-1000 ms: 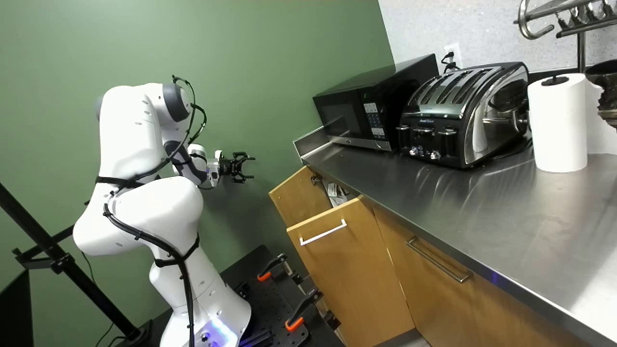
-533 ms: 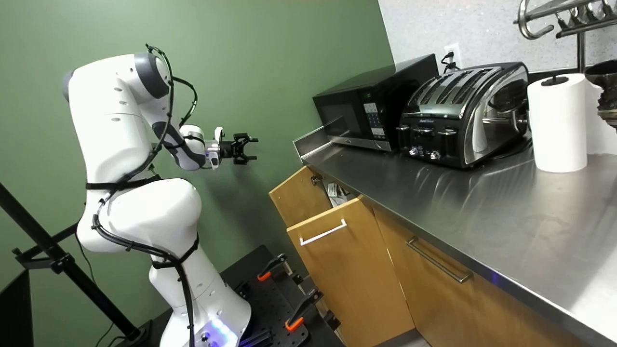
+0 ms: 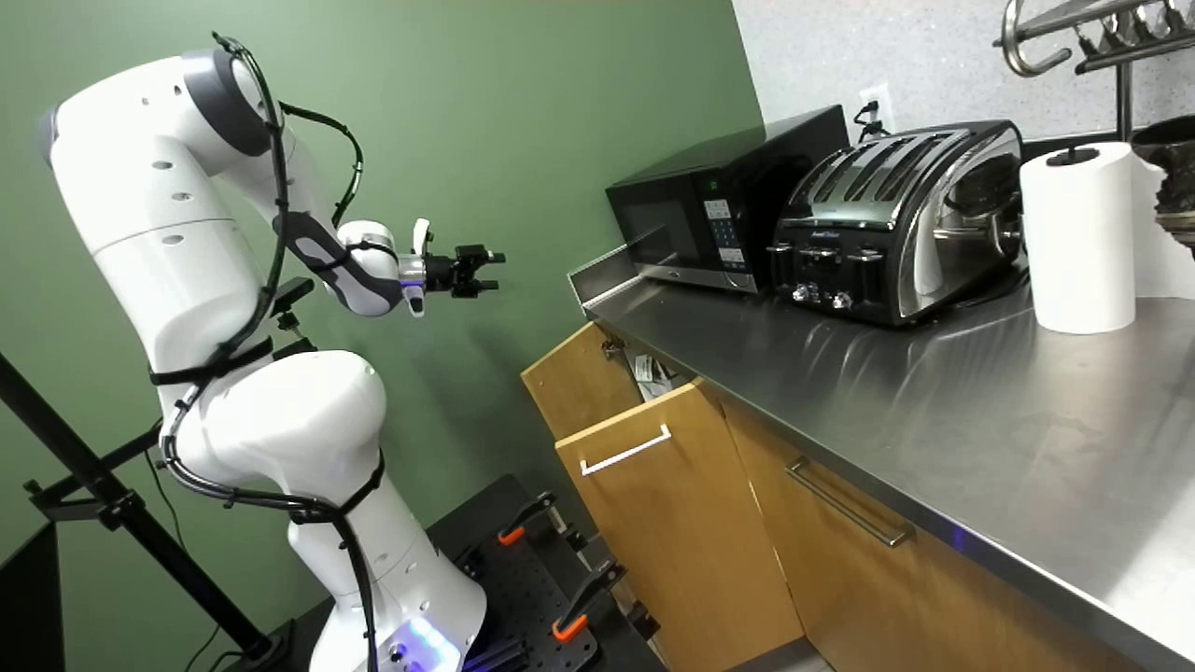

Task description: Open the left cabinet door

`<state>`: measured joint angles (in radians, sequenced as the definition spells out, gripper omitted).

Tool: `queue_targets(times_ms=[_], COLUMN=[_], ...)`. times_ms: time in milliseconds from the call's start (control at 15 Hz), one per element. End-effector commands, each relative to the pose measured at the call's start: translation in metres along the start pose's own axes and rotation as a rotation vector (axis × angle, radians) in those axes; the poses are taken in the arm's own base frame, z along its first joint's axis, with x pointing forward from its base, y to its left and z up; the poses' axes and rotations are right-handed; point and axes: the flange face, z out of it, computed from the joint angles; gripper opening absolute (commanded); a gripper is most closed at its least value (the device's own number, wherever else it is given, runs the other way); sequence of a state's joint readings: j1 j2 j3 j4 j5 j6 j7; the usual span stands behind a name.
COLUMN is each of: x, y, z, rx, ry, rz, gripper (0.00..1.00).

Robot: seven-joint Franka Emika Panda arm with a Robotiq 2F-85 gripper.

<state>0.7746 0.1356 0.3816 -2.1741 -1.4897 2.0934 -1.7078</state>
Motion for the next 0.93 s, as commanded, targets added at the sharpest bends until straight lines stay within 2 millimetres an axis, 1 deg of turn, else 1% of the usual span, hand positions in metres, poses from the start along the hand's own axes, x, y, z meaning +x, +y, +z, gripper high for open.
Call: queue_targets(times_ms=[0, 200, 267, 333, 467, 600, 667, 867], x=[0.000, 0.002, 0.001, -0.003, -0.008, -0.012, -0.013, -0.020], y=[0.001, 0.006, 0.005, 0.000, -0.016, -0.032, -0.041, -0.069], z=[-0.001, 0.000, 0.001, -0.002, -0.007, -0.008, -0.006, -0.012], rx=[0.000, -0.006, -0.039, -0.108, -0.168, -0.217, -0.230, -0.256], ry=[0.000, 0.005, 0.032, 0.070, 0.134, 0.242, 0.299, 0.416], rz=[-0.001, -0.007, 0.017, 0.072, 0.152, 0.221, 0.247, 0.288], gripper=[1.00, 1.00, 1.00, 1.00, 1.00, 1.00, 1.00, 1.00])
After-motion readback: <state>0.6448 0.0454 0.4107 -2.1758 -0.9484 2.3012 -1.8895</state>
